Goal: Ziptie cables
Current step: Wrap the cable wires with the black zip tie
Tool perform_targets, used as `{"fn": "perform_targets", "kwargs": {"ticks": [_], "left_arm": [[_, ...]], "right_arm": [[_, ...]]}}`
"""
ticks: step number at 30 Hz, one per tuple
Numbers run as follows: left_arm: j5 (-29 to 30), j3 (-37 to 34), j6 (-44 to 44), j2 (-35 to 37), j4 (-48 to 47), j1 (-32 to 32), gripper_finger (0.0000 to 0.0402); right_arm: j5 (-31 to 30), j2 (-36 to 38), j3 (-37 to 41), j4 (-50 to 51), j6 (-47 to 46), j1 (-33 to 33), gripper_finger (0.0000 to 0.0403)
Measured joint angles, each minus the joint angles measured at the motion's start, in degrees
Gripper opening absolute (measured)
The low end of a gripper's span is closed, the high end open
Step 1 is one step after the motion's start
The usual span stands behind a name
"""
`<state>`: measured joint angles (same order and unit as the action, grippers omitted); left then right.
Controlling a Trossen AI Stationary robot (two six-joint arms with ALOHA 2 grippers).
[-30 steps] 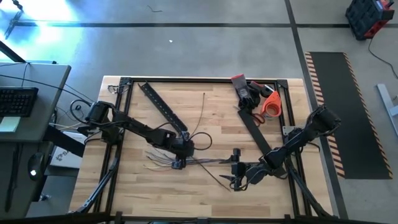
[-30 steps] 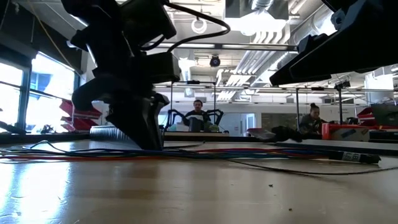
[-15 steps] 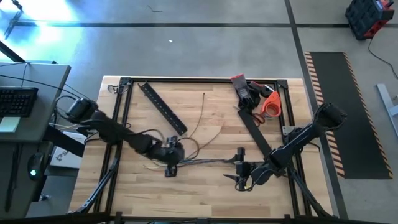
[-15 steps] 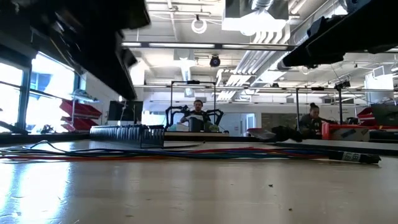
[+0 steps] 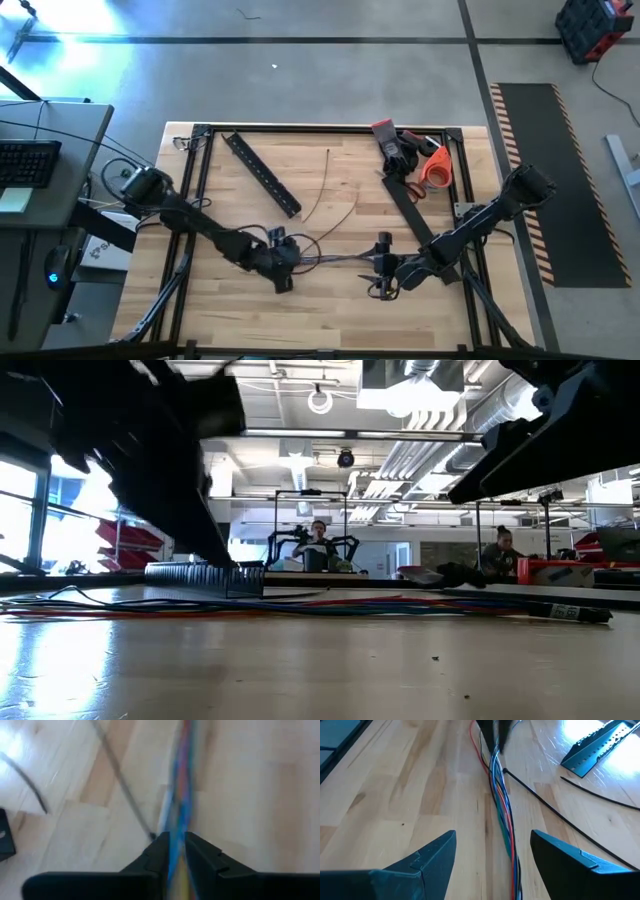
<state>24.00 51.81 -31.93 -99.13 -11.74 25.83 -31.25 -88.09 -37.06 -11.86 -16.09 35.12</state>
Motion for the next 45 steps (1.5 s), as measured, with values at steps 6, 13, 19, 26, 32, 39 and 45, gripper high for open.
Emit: {"fn": "perform_targets", "kwargs": {"ticks": [6, 13, 19, 26, 32, 39, 45], "left_arm": [[-4.23, -0.02, -3.98, -3.99, 2.44, -6.08, 0.0094], [-9.68, 0.25, -3.74, -5.64, 3.08, -8.2, 0.0078], [-9.37, 0.26, -3.86, -5.72, 1.8, -8.18, 0.0007], [-7.25, 0.0, -3.49, -3.43, -0.29, -6.85, 0.0001], [-2.05, -0.06, -3.6, 2.26, -2.86, -4.8, 0.0], [-2.57, 0.07, 0.49, 5.44, -4.43, -2.19, 0.0001], [-3.75, -1.34, -0.8, 5.05, -7.77, -1.11, 0.0037]], "right_arm": [[0.01, 0.0, 0.0, 0.02, -0.51, 0.0, 0.0243], [0.03, 0.0, 0.0, 0.0, -1.94, 0.28, 0.0243], [0.03, 0.0, 0.0, 0.02, -2.91, 0.28, 0.0243], [0.12, -0.02, 0.04, 1.02, -2.98, 0.28, 0.0243], [0.19, -0.02, 0.04, 1.33, -3.15, 0.28, 0.0243], [0.23, -0.02, 0.04, 1.25, -3.17, 0.28, 0.0243], [0.03, -0.02, 0.04, 1.27, -3.41, 0.28, 0.0243]]}}
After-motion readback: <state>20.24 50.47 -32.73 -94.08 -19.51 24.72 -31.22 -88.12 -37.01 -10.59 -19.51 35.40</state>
